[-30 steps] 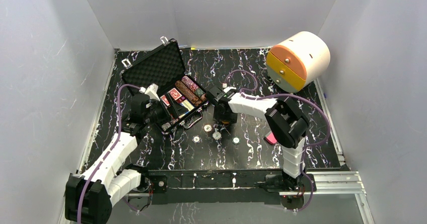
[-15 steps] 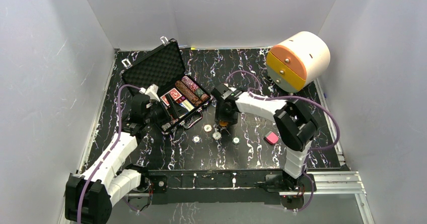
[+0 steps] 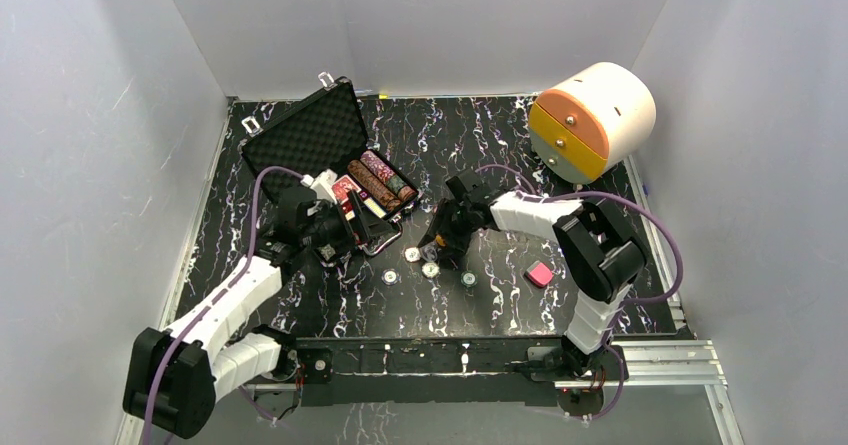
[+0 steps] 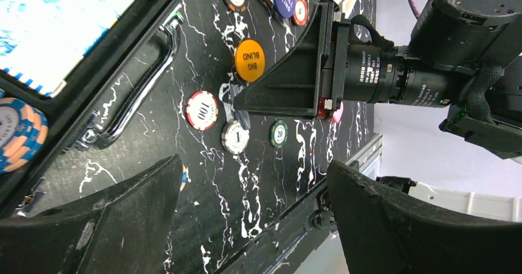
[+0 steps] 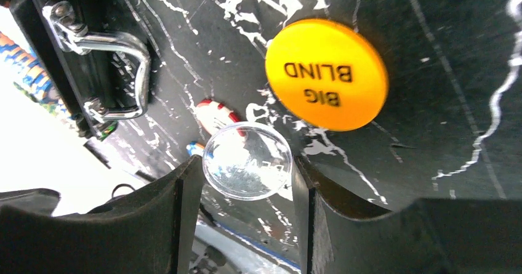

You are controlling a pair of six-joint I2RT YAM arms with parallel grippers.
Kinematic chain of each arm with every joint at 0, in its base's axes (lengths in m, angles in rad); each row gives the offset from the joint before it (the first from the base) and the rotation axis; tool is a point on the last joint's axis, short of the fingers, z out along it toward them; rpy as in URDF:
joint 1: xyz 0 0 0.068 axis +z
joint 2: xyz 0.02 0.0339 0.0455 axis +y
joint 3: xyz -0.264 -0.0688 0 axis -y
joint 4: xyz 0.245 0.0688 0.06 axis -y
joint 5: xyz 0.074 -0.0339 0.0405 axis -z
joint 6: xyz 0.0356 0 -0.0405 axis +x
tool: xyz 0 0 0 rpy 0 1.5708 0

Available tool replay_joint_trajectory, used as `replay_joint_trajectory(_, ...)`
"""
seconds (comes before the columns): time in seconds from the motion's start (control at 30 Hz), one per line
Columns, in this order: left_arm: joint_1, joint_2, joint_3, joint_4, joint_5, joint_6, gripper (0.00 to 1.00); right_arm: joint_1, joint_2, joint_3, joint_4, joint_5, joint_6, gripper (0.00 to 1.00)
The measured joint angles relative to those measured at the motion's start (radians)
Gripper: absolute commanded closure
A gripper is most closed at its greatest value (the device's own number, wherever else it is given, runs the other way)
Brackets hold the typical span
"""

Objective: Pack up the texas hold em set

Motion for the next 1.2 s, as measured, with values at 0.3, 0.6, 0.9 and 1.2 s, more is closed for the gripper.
replay_joint_trajectory(0.3,-0.021,-0.074,0.021,-0.078,-0.15,-0.005,0.15,0.003,-0.036,0.02,0.056,-0.023,0.017,0.42)
replay_joint_trajectory(0.6,-0.021,-0.261,0.188,-0.282,-0.498,0.032,0.13,0.072,0.067,0.366,0.035,0.071,-0.116,0.42)
replay_joint_trajectory(0.9,-0.021,-0.343,0.323,-0.471,-0.776,0.045,0.1,0.188,0.333,0.681,0.054,0.222,-0.279,0.42)
replay_joint_trajectory(1.2,-0.021,-0.348,0.365,-0.58,-0.88,0.051,0.07,0.232,0.558,0.964,0.05,0.332,-0.46,0.41)
